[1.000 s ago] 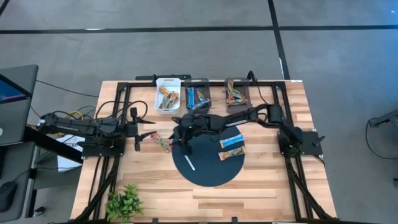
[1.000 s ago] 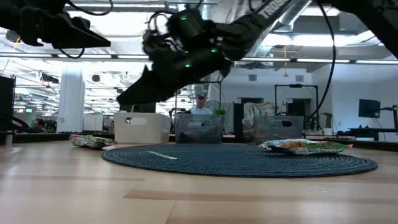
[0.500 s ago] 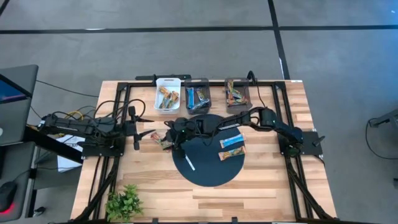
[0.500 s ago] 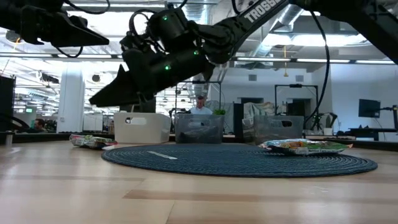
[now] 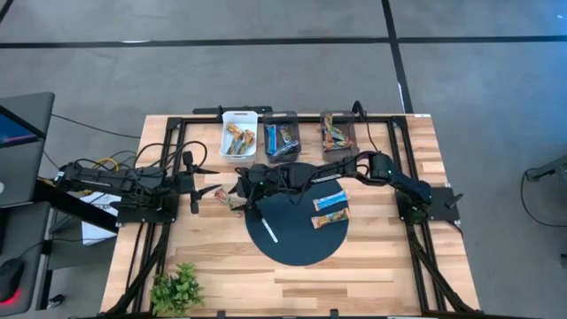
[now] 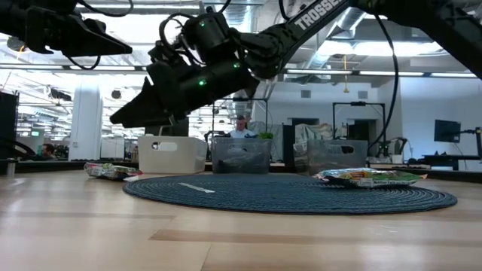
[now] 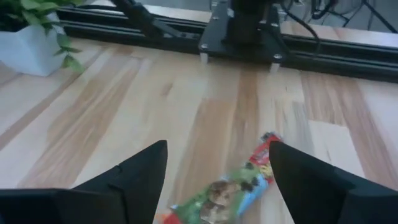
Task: Pick and place Granola Bars by type
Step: Put the red granola bar into the right black bin
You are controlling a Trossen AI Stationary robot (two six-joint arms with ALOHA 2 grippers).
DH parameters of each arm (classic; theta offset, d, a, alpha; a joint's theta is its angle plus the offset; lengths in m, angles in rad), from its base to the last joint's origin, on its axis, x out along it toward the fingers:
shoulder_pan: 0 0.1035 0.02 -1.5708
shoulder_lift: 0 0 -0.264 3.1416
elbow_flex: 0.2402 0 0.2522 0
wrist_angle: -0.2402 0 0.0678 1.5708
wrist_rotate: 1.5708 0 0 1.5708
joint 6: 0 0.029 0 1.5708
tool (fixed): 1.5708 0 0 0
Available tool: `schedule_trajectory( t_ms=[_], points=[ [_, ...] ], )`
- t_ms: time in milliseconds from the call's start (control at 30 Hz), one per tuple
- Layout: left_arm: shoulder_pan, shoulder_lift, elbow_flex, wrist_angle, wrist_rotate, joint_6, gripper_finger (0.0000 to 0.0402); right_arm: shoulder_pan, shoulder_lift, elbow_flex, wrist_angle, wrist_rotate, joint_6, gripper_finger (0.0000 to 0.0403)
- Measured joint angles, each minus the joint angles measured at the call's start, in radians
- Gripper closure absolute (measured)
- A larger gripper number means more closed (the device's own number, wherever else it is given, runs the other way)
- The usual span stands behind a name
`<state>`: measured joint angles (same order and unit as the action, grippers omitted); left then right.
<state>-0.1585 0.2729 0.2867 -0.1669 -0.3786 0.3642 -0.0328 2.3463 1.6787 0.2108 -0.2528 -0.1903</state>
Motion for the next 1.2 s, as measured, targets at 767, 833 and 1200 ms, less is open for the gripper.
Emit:
schedule_trajectory(
  t_ms=[767, 833, 1200],
  points=[
    [0.000, 0.000, 0.001, 0.007, 0.001, 0.001, 0.0230, 0.012, 0.097, 0.005, 0.088, 0.072, 0.092, 0.0126],
    [0.000, 0.000, 0.001, 0.008, 0.001, 0.001, 0.0230, 0.016, 0.097, 0.005, 0.080, 0.072, 0.080, 0.0126],
    [0.000, 0.000, 0.001, 0.008, 0.002, 0.001, 0.0230, 0.018, 0.097, 0.001, 0.047, 0.080, 0.061, 0.0126]
  ],
)
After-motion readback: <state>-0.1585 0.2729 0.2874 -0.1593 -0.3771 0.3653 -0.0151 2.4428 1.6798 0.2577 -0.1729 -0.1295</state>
